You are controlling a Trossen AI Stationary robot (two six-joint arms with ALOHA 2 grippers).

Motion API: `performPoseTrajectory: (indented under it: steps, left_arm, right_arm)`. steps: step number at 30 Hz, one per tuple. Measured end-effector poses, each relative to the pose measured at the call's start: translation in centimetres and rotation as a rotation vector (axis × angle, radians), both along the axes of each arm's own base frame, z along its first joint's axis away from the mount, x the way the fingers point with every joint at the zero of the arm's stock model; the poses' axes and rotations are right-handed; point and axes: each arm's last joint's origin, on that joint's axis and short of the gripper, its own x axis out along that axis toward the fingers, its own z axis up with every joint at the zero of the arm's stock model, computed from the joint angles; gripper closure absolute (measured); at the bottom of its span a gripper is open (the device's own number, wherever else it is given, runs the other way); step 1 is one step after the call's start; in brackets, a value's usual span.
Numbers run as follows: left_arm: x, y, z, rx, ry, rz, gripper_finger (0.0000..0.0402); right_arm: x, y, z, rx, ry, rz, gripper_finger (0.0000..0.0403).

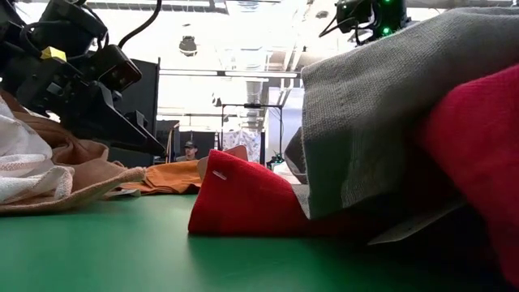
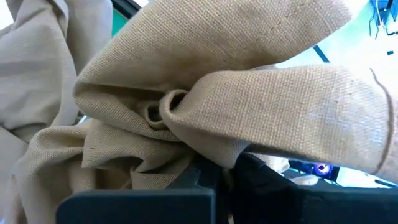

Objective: Sort towels by color in basket
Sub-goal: Put the bottom light brown towel into the top transparent bin

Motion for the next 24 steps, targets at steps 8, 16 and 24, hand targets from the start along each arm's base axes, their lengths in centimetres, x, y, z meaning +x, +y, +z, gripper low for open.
performPoseTrajectory:
  steps: [8,16,24]
  left_arm:
    - [0.0,0.0,0.0,0.000,0.000,0.000,0.0173]
    - [0.0,0.0,0.0,0.004,-0.001,-0.002,0.0173]
    - [0.0,0.0,0.0,0.001,0.005,0.000,0.0173]
  right_arm:
    - [0.0,-0.1,-0.1,0.050,-0.047,-0.015,0.0367]
    - [0.0,-0.3,-2.7,0.158,-0.062,-0.047,0.0367]
    - [-1.5,-1.3,-8.5,0.233,0.009,-0.121,0.0367]
